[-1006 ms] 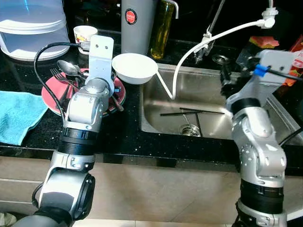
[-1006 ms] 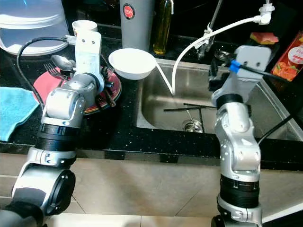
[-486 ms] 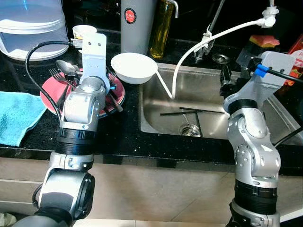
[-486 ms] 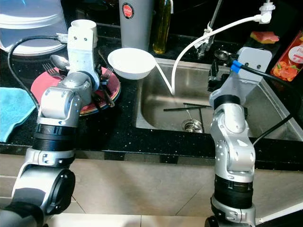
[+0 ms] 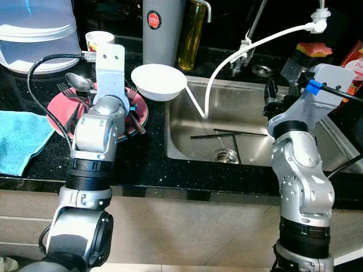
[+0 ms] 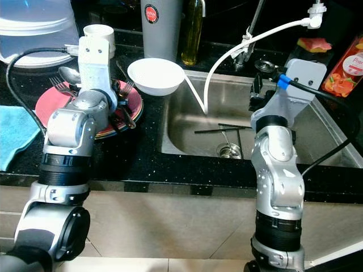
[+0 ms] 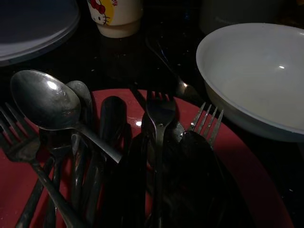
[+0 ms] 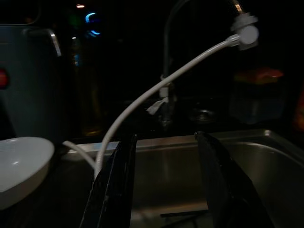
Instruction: Kitchen organization
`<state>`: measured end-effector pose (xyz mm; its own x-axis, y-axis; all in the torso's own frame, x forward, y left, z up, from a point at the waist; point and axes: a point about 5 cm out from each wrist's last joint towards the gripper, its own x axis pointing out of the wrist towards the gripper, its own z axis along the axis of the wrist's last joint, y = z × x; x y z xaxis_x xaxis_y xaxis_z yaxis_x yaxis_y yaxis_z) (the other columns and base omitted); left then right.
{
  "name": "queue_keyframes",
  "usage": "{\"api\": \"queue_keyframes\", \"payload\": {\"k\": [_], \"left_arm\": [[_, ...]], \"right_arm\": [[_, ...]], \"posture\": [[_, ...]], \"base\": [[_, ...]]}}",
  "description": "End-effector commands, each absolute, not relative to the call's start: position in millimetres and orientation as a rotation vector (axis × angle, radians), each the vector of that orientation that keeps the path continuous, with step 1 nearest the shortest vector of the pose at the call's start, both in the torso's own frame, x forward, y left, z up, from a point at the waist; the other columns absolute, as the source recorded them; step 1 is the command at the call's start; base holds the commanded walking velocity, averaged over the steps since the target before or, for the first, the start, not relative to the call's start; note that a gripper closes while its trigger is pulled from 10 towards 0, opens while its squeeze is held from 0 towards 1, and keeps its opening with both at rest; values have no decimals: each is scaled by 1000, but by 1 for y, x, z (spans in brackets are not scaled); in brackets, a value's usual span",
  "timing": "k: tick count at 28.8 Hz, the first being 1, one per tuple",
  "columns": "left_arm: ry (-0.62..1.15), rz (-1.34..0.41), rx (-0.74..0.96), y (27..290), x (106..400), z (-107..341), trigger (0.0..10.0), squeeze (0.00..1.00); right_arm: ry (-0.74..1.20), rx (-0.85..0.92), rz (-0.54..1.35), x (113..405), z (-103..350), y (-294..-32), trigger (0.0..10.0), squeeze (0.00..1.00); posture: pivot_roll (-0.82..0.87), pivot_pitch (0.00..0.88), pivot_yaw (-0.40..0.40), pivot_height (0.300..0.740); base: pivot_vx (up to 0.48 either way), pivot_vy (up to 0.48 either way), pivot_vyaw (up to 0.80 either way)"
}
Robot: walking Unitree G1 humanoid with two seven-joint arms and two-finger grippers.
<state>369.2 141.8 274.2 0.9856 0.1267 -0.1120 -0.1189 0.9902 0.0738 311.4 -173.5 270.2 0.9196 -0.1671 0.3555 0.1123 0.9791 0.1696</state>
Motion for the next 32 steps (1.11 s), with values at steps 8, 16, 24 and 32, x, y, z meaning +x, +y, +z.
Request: {"api": "queue_keyframes", "payload": {"k": [8, 16, 24, 32], "left_arm": [[151, 106, -11, 143, 371, 274, 10000, 0], [88, 259, -39, 155, 366, 285, 10000, 0], [132, 335, -138, 171, 369, 284, 10000, 0], [147, 420, -190, 175, 367, 283, 10000, 0]], "right_arm": [[-396, 174, -100, 314, 273, -160, 10000, 0], [-399, 197, -123, 312, 270, -158, 10000, 0], [-395, 195, -91, 315, 270, -153, 10000, 0], [-398, 198, -88, 316, 270, -151, 10000, 0]], "posture": [[180, 0, -84, 740], [175, 0, -77, 740], [183, 0, -88, 740], [176, 0, -88, 740]], "base": [[0, 0, 0], [0, 0, 0], [0, 0, 0], [0, 0, 0]]}}
